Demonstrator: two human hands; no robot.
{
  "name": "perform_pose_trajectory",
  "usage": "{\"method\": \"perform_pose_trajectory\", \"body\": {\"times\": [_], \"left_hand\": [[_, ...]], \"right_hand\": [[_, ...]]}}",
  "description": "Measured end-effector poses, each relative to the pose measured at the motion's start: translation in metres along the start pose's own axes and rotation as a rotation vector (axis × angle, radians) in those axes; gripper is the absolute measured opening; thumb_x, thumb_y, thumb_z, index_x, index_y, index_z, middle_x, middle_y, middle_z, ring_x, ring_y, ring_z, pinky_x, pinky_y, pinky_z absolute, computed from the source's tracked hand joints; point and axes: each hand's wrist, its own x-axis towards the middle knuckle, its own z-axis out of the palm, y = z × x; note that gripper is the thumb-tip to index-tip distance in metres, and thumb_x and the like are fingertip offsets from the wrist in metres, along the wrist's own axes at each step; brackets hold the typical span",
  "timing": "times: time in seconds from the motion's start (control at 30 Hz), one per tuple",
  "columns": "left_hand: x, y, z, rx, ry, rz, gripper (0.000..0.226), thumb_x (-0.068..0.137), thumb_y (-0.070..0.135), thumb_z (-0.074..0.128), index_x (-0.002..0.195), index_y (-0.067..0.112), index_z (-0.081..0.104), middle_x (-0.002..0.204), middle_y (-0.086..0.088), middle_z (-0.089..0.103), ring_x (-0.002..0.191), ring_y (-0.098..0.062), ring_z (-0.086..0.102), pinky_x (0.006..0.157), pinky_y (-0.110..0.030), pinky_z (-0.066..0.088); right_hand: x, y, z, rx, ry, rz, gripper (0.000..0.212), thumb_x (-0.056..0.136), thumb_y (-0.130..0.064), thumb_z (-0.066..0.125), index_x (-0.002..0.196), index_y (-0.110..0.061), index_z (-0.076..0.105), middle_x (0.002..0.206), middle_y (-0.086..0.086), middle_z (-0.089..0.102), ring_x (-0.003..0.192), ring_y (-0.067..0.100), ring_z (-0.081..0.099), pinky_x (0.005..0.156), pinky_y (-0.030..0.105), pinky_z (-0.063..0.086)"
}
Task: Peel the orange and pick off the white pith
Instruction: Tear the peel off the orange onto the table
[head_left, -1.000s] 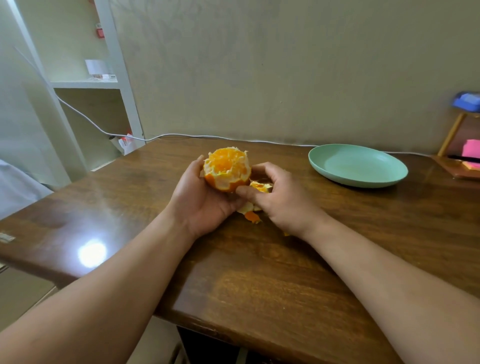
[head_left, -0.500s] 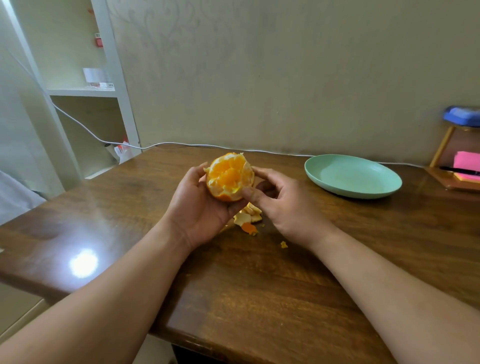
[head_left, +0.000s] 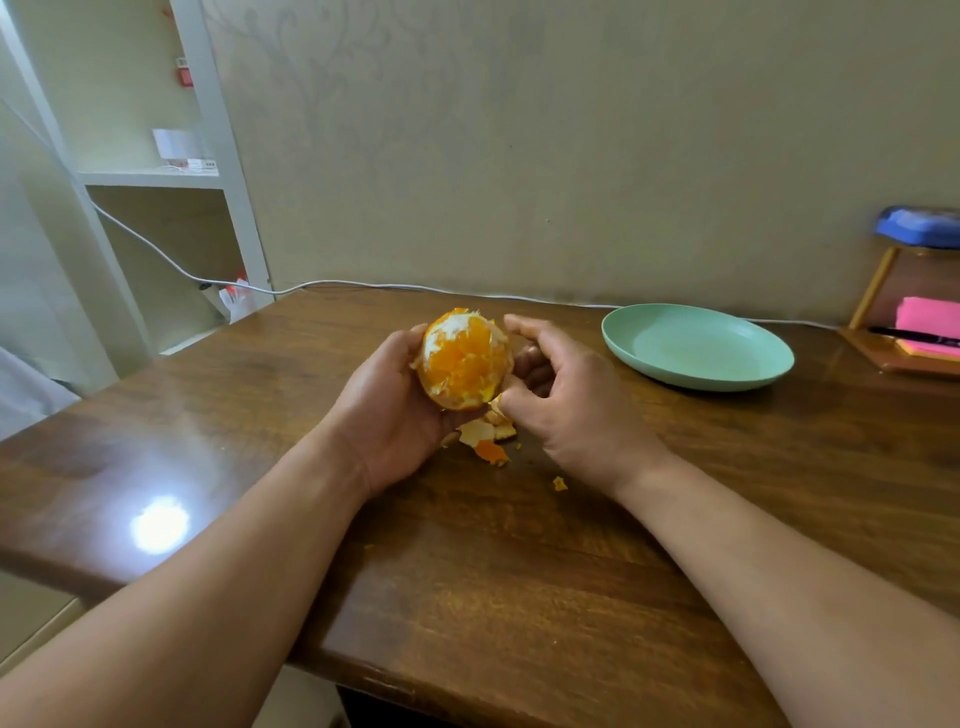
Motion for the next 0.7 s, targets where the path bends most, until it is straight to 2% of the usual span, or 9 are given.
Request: {"method": "perform_pose_trajectory", "body": {"times": [0.1, 0.2, 0.27, 0.37, 0.47, 0.57, 0.63, 0.7], "left_hand": [[-0.003, 0.003, -0.002, -0.026, -0.006, -0.011, 0.057, 0.105, 0.032, 0.037, 0.147, 0.000, 0.057, 0.145, -0.027, 0.063, 0.133, -0.041, 0.063, 0.117, -0.058, 0.045], [-0.007, 0.004, 0.000, -0.001, -0.024, -0.025, 0.055, 0.108, 0.046, 0.043, 0.138, 0.005, 0.064, 0.135, -0.025, 0.070, 0.112, -0.036, 0.072, 0.100, -0.053, 0.057], [-0.010, 0.005, 0.000, -0.002, -0.036, -0.043, 0.056, 0.107, 0.051, 0.049, 0.130, 0.005, 0.070, 0.130, -0.025, 0.072, 0.109, -0.035, 0.074, 0.097, -0.053, 0.058], [-0.012, 0.008, 0.000, 0.025, -0.042, -0.066, 0.053, 0.104, 0.050, 0.056, 0.111, 0.003, 0.080, 0.121, -0.022, 0.075, 0.100, -0.033, 0.076, 0.098, -0.053, 0.057], [-0.013, 0.006, 0.002, 0.057, -0.047, -0.072, 0.053, 0.104, 0.049, 0.055, 0.106, 0.004, 0.084, 0.118, -0.020, 0.077, 0.099, -0.030, 0.077, 0.098, -0.048, 0.058], [-0.014, 0.005, 0.002, 0.068, -0.049, -0.089, 0.053, 0.104, 0.046, 0.053, 0.118, 0.002, 0.080, 0.130, -0.024, 0.073, 0.108, -0.032, 0.075, 0.100, -0.049, 0.058], [-0.013, 0.007, 0.001, 0.055, -0.055, -0.102, 0.059, 0.103, 0.047, 0.055, 0.135, 0.001, 0.071, 0.140, -0.027, 0.067, 0.125, -0.037, 0.069, 0.106, -0.051, 0.054], [-0.013, 0.006, 0.001, 0.041, -0.049, -0.108, 0.066, 0.102, 0.049, 0.057, 0.147, 0.002, 0.061, 0.150, -0.026, 0.060, 0.141, -0.040, 0.058, 0.111, -0.054, 0.050]], "right_hand": [[0.001, -0.005, -0.002, -0.018, 0.013, -0.014, 0.044, 0.096, -0.027, 0.072, 0.139, -0.029, 0.064, 0.104, -0.013, 0.067, 0.095, 0.003, 0.065, 0.082, 0.022, 0.058], [0.000, -0.007, -0.004, -0.059, -0.061, -0.021, 0.041, 0.096, -0.034, 0.070, 0.137, -0.032, 0.066, 0.111, -0.016, 0.069, 0.101, 0.001, 0.067, 0.085, 0.028, 0.061], [-0.001, -0.010, -0.004, -0.087, -0.113, -0.027, 0.046, 0.097, -0.038, 0.069, 0.142, -0.037, 0.062, 0.115, -0.018, 0.069, 0.102, -0.001, 0.067, 0.085, 0.024, 0.060], [-0.003, -0.013, -0.002, -0.132, -0.102, -0.098, 0.046, 0.098, -0.035, 0.071, 0.144, -0.032, 0.063, 0.117, -0.019, 0.070, 0.102, -0.004, 0.065, 0.083, 0.008, 0.049], [-0.002, -0.014, 0.000, -0.120, -0.106, -0.100, 0.042, 0.097, -0.029, 0.073, 0.139, -0.030, 0.066, 0.110, -0.017, 0.072, 0.095, -0.003, 0.067, 0.077, 0.009, 0.049], [-0.001, -0.013, 0.000, -0.070, -0.124, -0.072, 0.039, 0.097, -0.024, 0.074, 0.135, -0.030, 0.067, 0.106, -0.014, 0.073, 0.095, 0.002, 0.070, 0.080, 0.024, 0.061], [0.000, -0.012, 0.001, -0.023, -0.129, -0.069, 0.036, 0.098, -0.023, 0.074, 0.132, -0.030, 0.068, 0.106, -0.012, 0.074, 0.095, 0.007, 0.072, 0.080, 0.033, 0.065], [0.000, -0.011, -0.001, -0.030, -0.131, -0.079, 0.033, 0.100, -0.026, 0.073, 0.133, -0.030, 0.068, 0.108, -0.012, 0.075, 0.097, 0.007, 0.073, 0.081, 0.036, 0.065]]}}
